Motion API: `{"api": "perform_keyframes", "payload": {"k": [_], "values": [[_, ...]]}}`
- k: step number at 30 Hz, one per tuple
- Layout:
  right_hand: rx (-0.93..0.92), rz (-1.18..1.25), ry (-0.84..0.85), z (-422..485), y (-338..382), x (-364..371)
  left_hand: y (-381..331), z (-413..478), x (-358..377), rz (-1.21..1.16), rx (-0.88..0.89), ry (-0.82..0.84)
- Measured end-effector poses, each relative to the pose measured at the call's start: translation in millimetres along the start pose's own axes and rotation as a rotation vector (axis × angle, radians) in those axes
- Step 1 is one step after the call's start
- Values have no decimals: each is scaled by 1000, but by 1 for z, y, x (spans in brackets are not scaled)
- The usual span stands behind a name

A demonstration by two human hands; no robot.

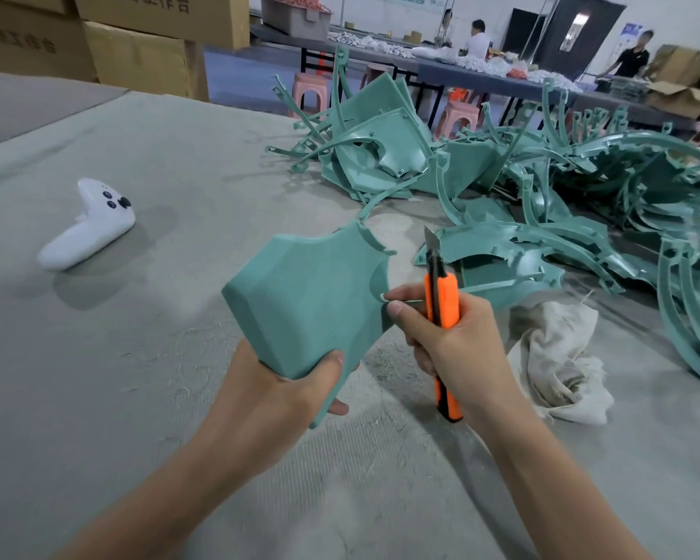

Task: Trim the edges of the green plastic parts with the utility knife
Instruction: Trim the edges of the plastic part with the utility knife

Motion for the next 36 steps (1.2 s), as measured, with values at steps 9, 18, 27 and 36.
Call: {"api": "perform_keyframes", "payload": {"k": [9,18,27,36], "values": [[-53,29,-70,-2,5,2,-1,0,0,-46,-2,10],[-38,37,-80,-6,11,-3,8,9,-8,-105,116,-146],[-261,-558,2,-14,21,7,18,11,-8,56,281,-327],[-314,-822,32,-19,25,10,26,18,-7,64,338,-334]]}}
Point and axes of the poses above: each hand's wrist, its own z-axis towards the middle knuckle, its own x-axis out of the palm, y = z × x, the point moved 4 cm from there along z, towards the middle knuckle, and after that the axes turned 11 degrees about -x, right-handed, at the moved point
